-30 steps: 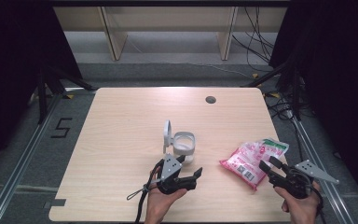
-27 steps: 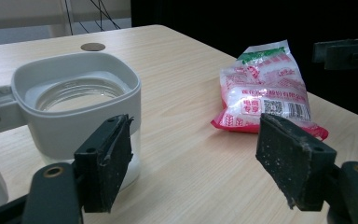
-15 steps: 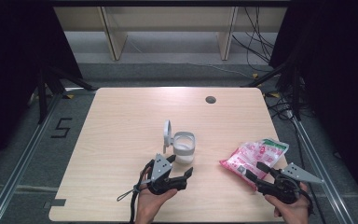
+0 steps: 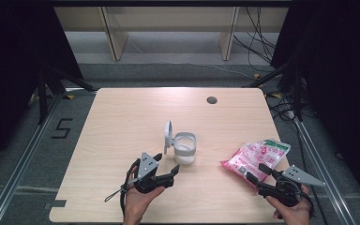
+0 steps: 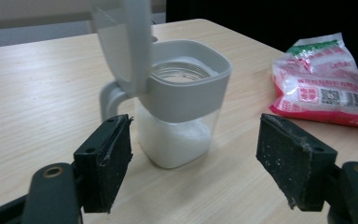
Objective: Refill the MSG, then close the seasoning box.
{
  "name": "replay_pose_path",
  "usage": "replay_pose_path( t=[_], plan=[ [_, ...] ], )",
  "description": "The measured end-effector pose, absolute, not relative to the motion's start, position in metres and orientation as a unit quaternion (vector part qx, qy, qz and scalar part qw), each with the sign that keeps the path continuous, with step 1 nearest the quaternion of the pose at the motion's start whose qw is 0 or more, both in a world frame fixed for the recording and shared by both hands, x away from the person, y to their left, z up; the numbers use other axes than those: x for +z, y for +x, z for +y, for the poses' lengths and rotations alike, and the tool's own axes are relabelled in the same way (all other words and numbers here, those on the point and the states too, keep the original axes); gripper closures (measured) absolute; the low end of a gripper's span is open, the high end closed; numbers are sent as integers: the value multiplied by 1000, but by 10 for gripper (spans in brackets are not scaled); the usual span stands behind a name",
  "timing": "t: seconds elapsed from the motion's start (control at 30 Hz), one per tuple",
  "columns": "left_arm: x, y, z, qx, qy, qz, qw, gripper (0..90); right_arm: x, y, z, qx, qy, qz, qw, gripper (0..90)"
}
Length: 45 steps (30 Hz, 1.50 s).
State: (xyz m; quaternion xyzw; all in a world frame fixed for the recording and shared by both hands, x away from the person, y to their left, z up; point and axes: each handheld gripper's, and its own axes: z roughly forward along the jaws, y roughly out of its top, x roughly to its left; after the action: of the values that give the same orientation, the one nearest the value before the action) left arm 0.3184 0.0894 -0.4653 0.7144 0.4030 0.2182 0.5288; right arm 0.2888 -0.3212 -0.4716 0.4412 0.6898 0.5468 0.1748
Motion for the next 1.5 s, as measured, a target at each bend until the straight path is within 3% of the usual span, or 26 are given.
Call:
replay_pose_path(
  t=[0.4,0.53,0.67,0.8,0.93,1.03,1.23,1.37,1.5],
  plan=[
    [-459,325,105,238,716,409,513,276,-472,287,-320,540,440,695,180,353],
    [-456,331,111,240,710,416,515,322,-471,285,-321,532,445,699,173,356],
    [-454,336,116,252,705,409,522,465,-471,285,-321,540,442,695,172,362],
    [-450,343,120,250,698,390,546,672,-471,285,-321,541,442,695,171,366],
    [-447,352,122,271,706,395,522,796,-470,285,-323,538,441,696,175,369],
    [-444,358,124,277,709,393,516,841,-471,284,-323,544,443,690,176,373],
    [-441,366,122,268,713,382,523,865,-471,283,-322,552,444,688,158,375],
    [-438,367,120,273,717,379,517,881,-472,285,-324,548,440,689,178,378],
    [-437,369,118,273,719,375,518,889,-471,284,-324,547,444,689,167,380]
  ],
)
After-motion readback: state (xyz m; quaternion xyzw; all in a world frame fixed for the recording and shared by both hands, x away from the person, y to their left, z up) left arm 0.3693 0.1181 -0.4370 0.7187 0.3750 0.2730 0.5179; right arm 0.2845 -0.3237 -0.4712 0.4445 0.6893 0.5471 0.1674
